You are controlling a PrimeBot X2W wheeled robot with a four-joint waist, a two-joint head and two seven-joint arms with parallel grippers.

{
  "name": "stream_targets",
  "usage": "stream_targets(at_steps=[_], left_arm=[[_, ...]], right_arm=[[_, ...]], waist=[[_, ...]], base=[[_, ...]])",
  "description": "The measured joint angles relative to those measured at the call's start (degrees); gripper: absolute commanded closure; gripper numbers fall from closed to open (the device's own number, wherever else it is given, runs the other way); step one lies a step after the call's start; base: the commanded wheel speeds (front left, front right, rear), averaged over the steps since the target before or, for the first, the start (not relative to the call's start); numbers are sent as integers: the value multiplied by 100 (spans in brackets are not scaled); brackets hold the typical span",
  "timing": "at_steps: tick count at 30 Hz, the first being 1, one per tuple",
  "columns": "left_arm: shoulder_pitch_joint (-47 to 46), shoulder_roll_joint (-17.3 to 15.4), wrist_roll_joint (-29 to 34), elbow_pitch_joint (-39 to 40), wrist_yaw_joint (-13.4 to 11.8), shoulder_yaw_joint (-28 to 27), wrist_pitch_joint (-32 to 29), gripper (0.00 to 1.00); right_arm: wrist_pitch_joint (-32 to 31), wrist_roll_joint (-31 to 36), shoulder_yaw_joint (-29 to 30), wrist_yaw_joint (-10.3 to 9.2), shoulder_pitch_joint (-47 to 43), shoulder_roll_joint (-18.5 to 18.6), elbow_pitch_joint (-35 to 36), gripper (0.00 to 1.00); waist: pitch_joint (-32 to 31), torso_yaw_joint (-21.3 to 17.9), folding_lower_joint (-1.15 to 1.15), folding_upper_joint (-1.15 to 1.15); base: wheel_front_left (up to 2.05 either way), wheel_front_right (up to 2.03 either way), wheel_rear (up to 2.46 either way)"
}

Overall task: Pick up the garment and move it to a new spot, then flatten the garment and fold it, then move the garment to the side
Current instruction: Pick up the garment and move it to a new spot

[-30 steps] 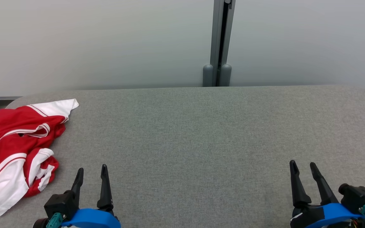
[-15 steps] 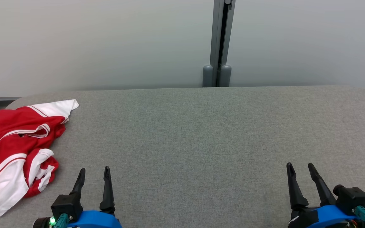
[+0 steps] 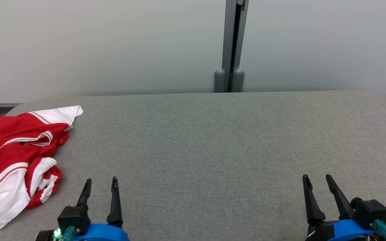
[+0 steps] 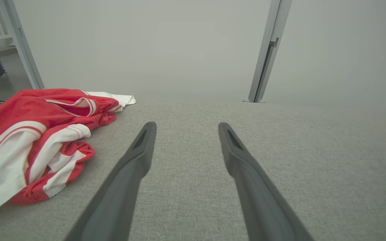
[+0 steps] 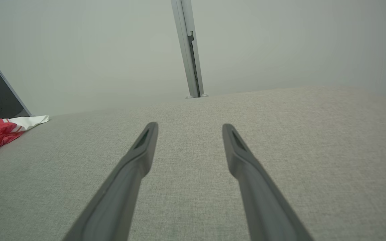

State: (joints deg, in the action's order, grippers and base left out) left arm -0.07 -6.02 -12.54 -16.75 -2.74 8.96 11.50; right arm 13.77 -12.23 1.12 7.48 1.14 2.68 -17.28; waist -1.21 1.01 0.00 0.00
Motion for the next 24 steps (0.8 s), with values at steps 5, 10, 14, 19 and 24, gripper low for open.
stream_targets(at_steps=[5,10,14,19,24], left_arm=[[1,-15,-5,1,-25,44,-5,0],[1,-43,-8,2,-26,83,-5,0],[0,-63,-7,16,-31,105,18,0],[-1,-99,-4,59,-53,116,25,0],[1,-149,-8,105,-81,119,22,0]], right_arm=[[0,1,-4,0,-1,1,-2,0],[2,4,-1,0,-24,1,1,0],[12,70,22,0,-46,4,40,0],[10,98,5,0,-85,4,81,0],[7,77,-43,0,-93,4,97,0]], waist=[[-4,12,0,0],[-24,70,0,0],[-54,232,0,0],[-101,585,0,0],[-137,1030,0,0]], base=[[0,0,0],[0,0,0],[0,0,0],[0,0,0],[0,0,0]])
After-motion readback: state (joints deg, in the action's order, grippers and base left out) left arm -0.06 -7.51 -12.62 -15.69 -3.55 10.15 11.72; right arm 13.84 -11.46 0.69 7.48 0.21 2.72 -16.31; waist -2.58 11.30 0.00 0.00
